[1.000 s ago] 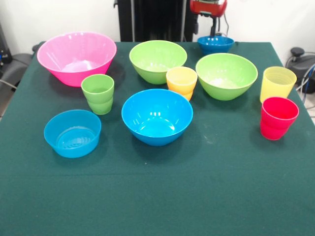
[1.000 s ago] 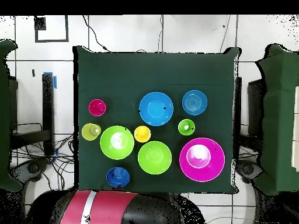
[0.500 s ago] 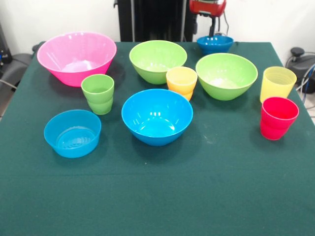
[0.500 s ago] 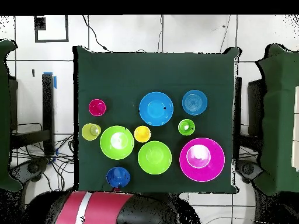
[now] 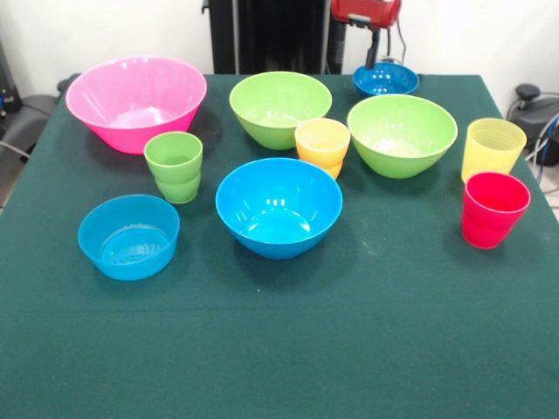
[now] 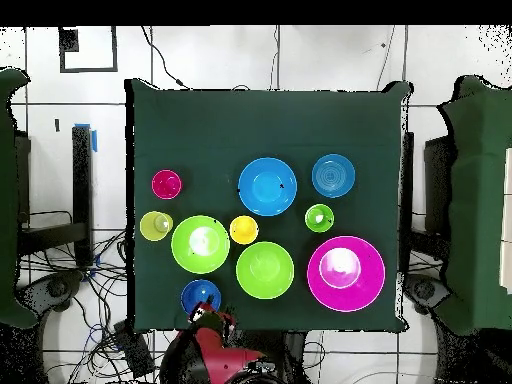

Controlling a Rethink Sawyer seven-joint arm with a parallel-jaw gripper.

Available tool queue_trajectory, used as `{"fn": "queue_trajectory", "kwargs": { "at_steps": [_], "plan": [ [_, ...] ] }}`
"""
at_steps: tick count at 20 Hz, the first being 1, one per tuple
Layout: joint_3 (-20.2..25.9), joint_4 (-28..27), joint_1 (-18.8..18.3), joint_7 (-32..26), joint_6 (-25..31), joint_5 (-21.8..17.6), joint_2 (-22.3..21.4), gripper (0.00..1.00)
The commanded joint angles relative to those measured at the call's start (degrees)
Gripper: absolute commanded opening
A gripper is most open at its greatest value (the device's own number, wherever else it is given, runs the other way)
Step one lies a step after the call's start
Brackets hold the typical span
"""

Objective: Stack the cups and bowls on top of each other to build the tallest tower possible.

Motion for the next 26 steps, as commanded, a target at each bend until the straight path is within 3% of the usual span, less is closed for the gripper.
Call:
{"fn": "queue_trajectory", "kwargs": {
  "at_steps": [1,10,18,26],
  "plan": [
    [4.52,-5.05,-1.15,10.26,4.16,3.33,-1.69,1.00],
    [5.69,-4.06,-1.59,10.74,5.91,3.85,-4.30,1.00],
    [7.58,-6.24,-0.39,13.46,0.30,4.55,2.51,1.00],
    [8.64,-7.90,0.75,14.83,-2.95,5.75,6.04,1.00]
  ]
}}
